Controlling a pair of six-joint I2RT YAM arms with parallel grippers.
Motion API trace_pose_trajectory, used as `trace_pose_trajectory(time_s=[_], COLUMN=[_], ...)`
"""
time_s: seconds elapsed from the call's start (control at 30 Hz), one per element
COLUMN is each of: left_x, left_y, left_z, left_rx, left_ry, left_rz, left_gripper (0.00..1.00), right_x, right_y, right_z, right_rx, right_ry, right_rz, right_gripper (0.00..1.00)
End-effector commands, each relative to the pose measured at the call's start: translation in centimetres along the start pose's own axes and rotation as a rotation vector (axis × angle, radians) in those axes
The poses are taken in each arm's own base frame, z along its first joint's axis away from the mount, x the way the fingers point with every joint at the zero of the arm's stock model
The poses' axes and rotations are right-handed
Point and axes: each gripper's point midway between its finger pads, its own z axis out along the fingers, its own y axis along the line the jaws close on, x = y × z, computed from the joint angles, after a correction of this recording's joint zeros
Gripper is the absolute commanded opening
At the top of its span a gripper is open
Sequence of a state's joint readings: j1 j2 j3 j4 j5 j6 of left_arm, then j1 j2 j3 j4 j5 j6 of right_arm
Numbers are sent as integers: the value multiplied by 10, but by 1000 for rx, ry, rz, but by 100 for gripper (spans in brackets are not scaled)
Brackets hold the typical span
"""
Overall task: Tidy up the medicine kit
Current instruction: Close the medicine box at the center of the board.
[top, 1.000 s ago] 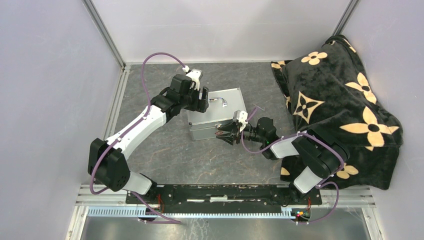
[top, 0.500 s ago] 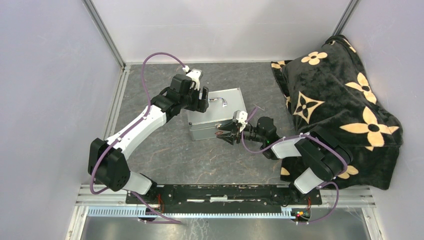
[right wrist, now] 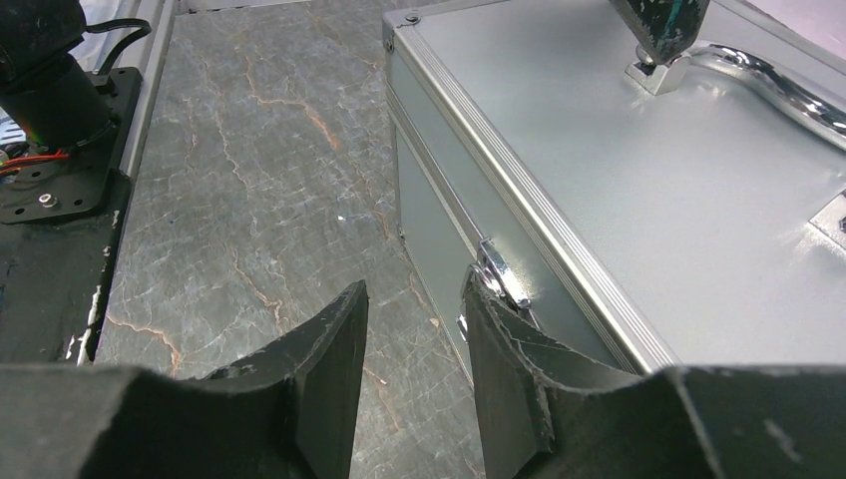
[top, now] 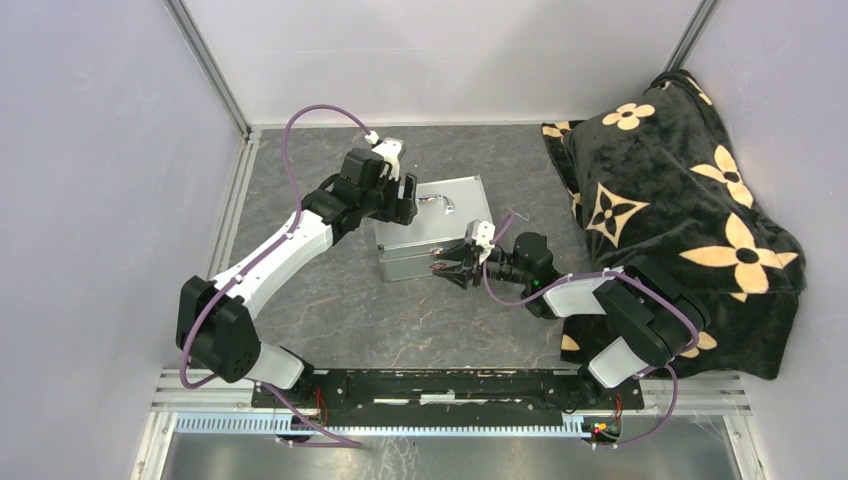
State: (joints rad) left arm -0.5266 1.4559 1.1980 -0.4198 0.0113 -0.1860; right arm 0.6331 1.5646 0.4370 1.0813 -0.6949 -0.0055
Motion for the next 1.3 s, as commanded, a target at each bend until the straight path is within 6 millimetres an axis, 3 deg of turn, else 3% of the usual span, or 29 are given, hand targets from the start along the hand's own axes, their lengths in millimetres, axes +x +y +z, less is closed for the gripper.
trace_pose_trajectory(time_s=[0.0,1.27], left_x=[66,67], left_y=[4,3], left_z=[6,7], left_rx=[12,20], left_ry=[242,250], left_rz=[13,19], left_gripper=[82,82], right_x=[-37,-45], right_y=[-18,-27], right_z=[6,3], right_rx=[53,104], right_ry=[-87,-83], right_rz=[-100,-122], right_gripper=[48,48])
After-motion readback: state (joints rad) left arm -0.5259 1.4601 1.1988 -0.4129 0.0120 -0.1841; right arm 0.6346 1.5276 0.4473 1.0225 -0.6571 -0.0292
